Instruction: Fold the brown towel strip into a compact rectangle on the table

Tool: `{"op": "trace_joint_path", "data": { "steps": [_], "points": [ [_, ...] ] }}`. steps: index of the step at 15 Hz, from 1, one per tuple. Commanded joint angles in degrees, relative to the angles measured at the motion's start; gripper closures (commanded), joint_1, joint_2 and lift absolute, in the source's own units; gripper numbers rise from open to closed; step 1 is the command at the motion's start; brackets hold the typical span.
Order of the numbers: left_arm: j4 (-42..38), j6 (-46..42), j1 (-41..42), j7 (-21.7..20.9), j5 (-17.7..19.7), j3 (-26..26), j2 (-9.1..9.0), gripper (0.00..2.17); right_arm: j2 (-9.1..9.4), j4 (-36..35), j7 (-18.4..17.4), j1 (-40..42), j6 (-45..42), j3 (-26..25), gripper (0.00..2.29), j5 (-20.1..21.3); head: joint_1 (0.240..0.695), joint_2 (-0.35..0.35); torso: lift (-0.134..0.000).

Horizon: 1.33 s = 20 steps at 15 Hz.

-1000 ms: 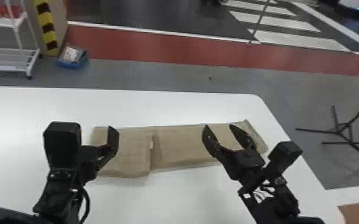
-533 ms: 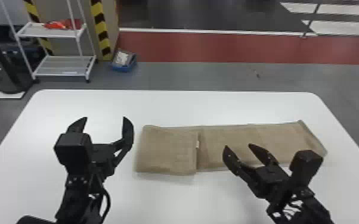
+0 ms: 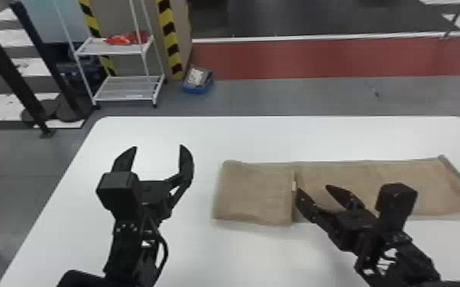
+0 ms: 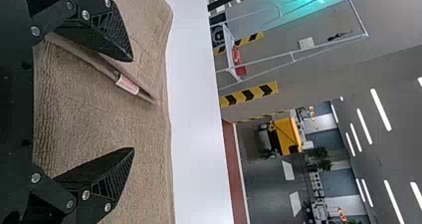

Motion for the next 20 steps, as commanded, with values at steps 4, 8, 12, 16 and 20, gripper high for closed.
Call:
{"op": "trace_joint_path", "data": {
  "steps": [4,8,12,16,20],
  "points": [
    [0.4,-1.3,-0.1,-1.2,0.1,0.8,0.00,0.07,0.89,2.8,-0.3,-4.4,5.3,3.5,0.41,2.1,0.695,0.128,-0.118],
    [0.6,-1.3,-0.2,-1.4,0.7,1.3,0.00,0.07,1.68,3.4,-0.3,-5.6,6.9,5.4,0.53,4.1,0.695,0.159,-0.118],
    [0.6,-1.7,0.0,-1.5,0.7,1.4,0.00,0.07,1.76,2.8,-0.3,-5.2,9.2,5.6,0.54,3.8,0.695,0.178,-0.118],
    [0.5,-2.0,0.2,-1.8,0.7,1.2,0.00,0.07,1.76,-2.3,-1.1,-2.0,8.6,5.2,0.54,4.7,0.695,0.182,-0.118],
    [0.6,-2.0,0.3,-2.4,0.8,1.0,0.00,0.07,1.76,-3.0,-1.8,-2.1,13.0,5.0,0.54,5.9,0.695,0.174,-0.118]
  ]
}}
